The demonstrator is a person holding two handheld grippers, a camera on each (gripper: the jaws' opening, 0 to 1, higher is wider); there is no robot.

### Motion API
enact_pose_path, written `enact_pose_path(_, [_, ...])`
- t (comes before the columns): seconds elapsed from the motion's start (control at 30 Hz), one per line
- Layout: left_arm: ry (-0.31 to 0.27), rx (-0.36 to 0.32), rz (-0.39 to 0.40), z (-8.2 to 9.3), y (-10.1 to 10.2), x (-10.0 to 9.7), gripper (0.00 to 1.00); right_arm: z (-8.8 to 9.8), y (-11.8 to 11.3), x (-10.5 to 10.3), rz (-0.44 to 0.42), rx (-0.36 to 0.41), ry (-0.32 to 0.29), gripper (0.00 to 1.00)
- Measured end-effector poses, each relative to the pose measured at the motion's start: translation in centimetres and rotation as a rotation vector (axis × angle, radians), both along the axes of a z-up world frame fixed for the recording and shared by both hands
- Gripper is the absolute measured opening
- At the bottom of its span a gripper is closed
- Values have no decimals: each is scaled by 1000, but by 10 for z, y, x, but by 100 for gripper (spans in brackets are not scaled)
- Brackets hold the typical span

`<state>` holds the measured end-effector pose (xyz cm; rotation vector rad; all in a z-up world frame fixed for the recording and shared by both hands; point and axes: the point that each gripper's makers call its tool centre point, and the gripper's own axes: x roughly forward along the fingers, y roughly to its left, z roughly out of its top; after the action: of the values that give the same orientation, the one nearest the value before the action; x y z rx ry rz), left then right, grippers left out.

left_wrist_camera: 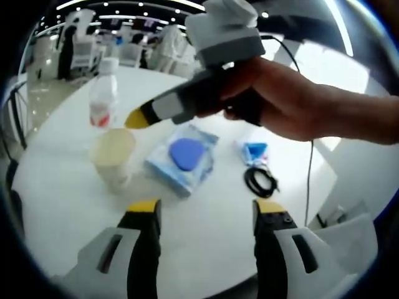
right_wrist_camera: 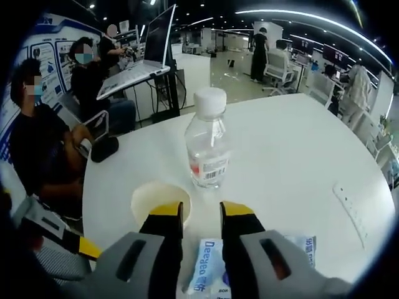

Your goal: Arrange the tabletop items into an orderly group along one side of the table until the central work area is clear of visible clutter.

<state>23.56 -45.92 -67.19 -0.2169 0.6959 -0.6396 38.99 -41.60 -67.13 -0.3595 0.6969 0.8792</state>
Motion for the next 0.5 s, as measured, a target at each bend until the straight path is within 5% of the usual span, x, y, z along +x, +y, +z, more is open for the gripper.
enact_pose_path(0.5, [6,7,-16,-3,-3,-1,56,15,-27,10,-75,56,3,25])
